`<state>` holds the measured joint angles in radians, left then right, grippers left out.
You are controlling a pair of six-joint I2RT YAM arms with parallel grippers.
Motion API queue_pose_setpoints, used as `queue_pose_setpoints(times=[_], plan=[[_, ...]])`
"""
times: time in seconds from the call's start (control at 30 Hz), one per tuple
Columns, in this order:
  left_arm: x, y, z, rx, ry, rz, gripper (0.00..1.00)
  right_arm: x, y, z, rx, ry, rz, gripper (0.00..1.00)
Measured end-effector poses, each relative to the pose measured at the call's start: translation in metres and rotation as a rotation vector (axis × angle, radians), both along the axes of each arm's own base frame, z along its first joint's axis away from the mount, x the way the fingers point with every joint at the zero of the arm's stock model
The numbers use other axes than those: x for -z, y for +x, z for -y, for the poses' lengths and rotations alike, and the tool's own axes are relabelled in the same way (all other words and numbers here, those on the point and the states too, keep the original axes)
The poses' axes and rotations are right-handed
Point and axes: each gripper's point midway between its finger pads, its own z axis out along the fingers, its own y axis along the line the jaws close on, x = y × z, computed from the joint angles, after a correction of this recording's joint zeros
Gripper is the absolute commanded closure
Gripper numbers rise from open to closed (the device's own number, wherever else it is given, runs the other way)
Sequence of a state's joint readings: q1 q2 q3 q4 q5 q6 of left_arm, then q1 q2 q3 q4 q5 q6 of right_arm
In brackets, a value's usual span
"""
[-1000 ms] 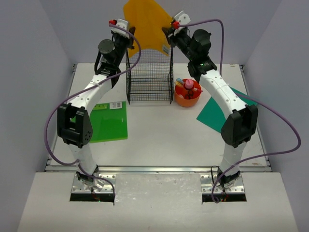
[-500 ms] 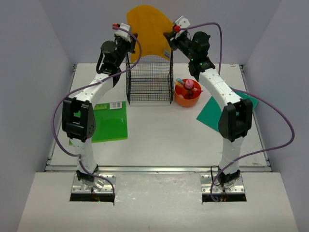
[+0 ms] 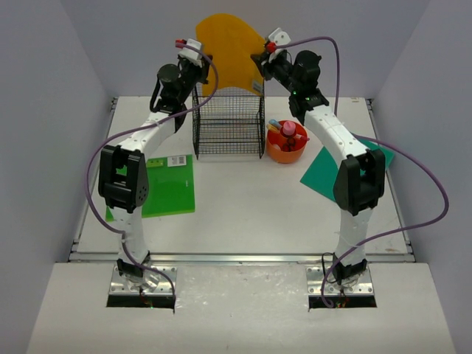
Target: Organize the desk
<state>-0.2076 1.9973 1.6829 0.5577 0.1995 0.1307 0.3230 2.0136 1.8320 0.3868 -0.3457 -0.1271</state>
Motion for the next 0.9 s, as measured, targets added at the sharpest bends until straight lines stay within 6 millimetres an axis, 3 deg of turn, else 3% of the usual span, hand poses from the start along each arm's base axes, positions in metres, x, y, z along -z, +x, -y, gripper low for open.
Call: queue_pose_setpoints(times=[0.27, 0.9], plan=[[0.017, 0.007, -0.003, 0.001, 0.012, -0.027, 0.92, 0.017, 0.005, 0.000, -0.006, 0.008, -0.046, 1.00], [0.073, 0.022, -0.014, -0.052, 0.020, -0.153, 0.89, 0.068, 0.025, 0.000, -0.006, -0.012, -0.123, 0.98]])
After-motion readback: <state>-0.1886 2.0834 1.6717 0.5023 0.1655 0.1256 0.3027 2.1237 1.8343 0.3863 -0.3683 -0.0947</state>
